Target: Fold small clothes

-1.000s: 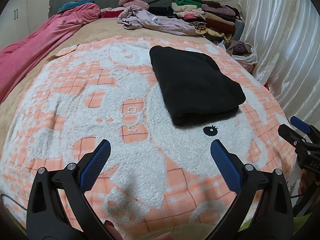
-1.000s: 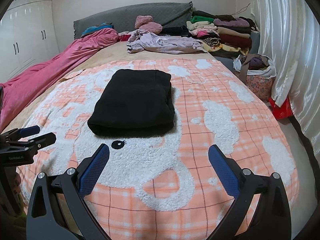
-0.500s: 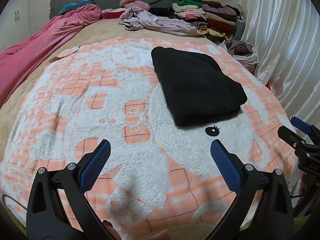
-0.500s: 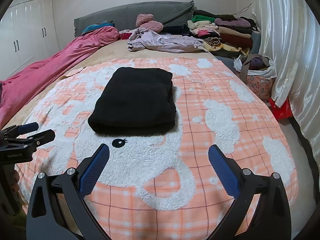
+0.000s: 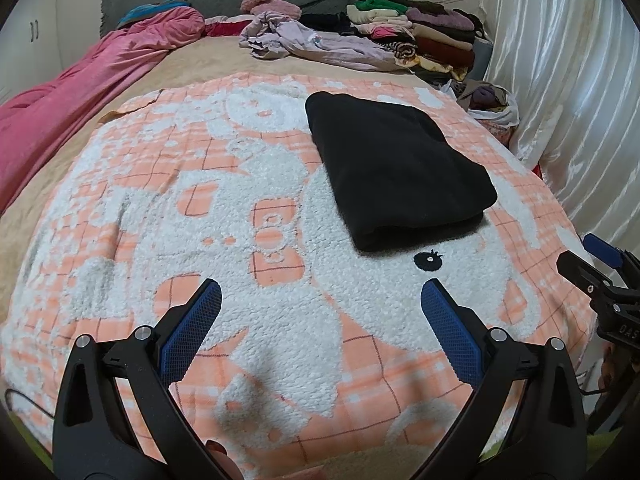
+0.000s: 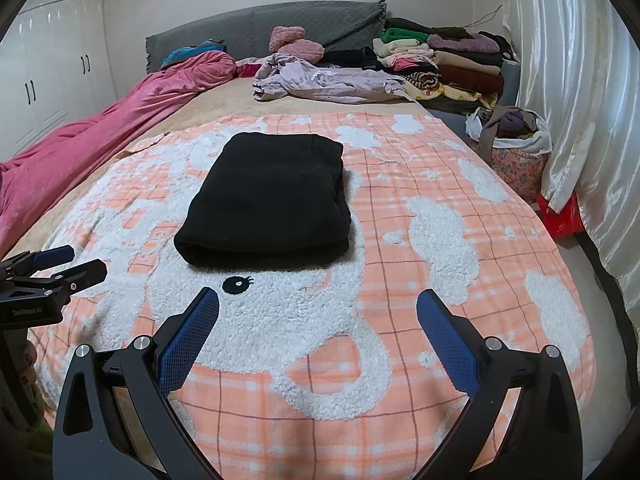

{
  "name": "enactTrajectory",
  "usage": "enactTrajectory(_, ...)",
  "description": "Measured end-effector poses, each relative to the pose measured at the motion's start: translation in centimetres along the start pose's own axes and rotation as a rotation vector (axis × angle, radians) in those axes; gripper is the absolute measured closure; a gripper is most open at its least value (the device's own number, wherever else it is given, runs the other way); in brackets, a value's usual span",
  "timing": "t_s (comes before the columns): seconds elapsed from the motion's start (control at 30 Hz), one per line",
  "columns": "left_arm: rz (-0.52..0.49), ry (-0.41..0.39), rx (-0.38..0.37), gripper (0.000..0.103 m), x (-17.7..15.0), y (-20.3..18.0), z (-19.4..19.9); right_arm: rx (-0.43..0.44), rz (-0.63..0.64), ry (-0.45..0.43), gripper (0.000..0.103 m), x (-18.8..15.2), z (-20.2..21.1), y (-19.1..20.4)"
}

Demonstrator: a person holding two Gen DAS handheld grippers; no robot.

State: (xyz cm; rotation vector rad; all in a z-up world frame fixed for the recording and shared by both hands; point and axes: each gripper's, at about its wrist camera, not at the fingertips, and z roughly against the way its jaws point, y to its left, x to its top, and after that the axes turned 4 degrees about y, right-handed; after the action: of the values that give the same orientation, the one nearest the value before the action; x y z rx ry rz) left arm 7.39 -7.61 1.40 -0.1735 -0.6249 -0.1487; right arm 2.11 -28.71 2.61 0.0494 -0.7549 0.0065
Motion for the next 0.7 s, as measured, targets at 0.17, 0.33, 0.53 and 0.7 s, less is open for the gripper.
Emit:
enactTrajectory(0.17,-0.002,-0.003,0.008,0.009,-0.03,0.06,0.08,0.0,0.001,-0.001,0.004,-0.03,0.03,-0.13)
enactTrajectory(0.33,-0.005,-0.004,0.015,0.009,-0.04,0.01,0.09,-0.001,-0.004,0.002,0.004,-0.07,-0.06,-0.26)
enactTrajectory(0.53,0.0,0.002,0.003,0.009,-0.01,0.12,0.16,-0.008,-0.008,0.005,0.004,-0.15,0.02,-0.52)
enactTrajectory(0.7,-0.004,0.012,0.0,0.009,0.03,0.42,0.0,-0.026,-0.016,0.008,0.004,-0.26,0.23,-0.81)
